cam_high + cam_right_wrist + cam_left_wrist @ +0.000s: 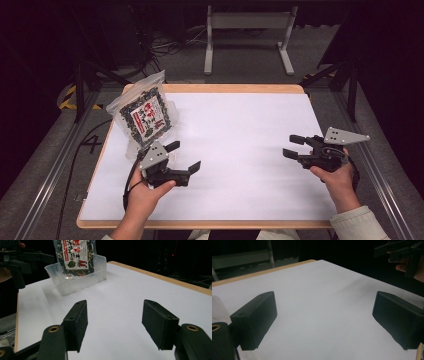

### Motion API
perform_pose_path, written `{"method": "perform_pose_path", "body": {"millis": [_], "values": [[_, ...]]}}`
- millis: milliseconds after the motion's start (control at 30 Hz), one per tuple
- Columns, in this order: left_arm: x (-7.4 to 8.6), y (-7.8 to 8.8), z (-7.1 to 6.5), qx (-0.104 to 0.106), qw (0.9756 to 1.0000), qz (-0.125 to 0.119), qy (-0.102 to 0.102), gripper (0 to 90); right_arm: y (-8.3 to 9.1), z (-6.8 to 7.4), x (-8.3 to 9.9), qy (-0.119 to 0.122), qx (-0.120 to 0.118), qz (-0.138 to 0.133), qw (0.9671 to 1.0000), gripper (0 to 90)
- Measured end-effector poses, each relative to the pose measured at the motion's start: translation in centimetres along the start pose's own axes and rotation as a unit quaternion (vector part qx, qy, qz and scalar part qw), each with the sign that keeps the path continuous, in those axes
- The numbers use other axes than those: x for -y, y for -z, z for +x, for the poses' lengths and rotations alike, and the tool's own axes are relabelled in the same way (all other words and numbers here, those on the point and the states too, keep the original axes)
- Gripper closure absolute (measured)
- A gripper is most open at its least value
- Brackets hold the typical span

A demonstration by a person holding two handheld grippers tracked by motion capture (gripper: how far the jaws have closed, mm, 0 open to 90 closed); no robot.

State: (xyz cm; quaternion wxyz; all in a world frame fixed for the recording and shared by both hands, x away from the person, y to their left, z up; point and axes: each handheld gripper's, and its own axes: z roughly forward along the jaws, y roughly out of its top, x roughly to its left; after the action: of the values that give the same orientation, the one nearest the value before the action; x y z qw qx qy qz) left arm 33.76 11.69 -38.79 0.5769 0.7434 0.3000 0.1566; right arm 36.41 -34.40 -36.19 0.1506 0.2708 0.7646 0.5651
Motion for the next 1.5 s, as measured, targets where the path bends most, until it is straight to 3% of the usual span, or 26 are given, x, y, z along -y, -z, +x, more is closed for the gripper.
{"method": "perform_pose_path", "body": {"millis": [200, 267, 533, 800, 1067, 1200, 1500], "values": [[1.6, -2.3, -0.8, 0.003, 0.9999, 0.009, 0.005, 7.2, -0.3, 0.0, 1.1, -0.004, -0.001, 0.008, 1.0, 36.6], [1.8, -2.7, -0.8, 0.004, 0.9999, 0.01, 0.0, 7.2, -0.4, 0.0, 1.4, -0.004, -0.001, 0.009, 1.0, 36.6], [4.3, -4.7, -0.6, 0.007, 0.9999, 0.007, 0.01, 6.1, -1.0, 0.0, 3.1, -0.004, 0.001, 0.016, 0.9999, 35.6], [4.8, -5.0, -1.0, 0.017, 0.9998, 0.001, 0.007, 5.3, -1.8, 0.4, 4.9, 0.002, 0.007, 0.008, 0.9999, 33.8], [5.4, -5.2, -1.3, 0.025, 0.9997, 0.006, 0.004, 4.0, -2.6, 1.5, 6.3, 0.018, 0.007, 0.026, 0.9995, 32.3], [5.5, -5.2, -1.3, 0.024, 0.9997, 0.008, 0.004, 3.9, -3.0, 1.6, 6.9, 0.006, 0.003, 0.03, 0.9995, 31.8], [5.5, -5.1, -1.3, 0.024, 0.9997, 0.006, 0.008, 3.9, -3.0, 1.7, 7.0, 0.005, 0.014, 0.017, 0.9997, 30.7]]}}
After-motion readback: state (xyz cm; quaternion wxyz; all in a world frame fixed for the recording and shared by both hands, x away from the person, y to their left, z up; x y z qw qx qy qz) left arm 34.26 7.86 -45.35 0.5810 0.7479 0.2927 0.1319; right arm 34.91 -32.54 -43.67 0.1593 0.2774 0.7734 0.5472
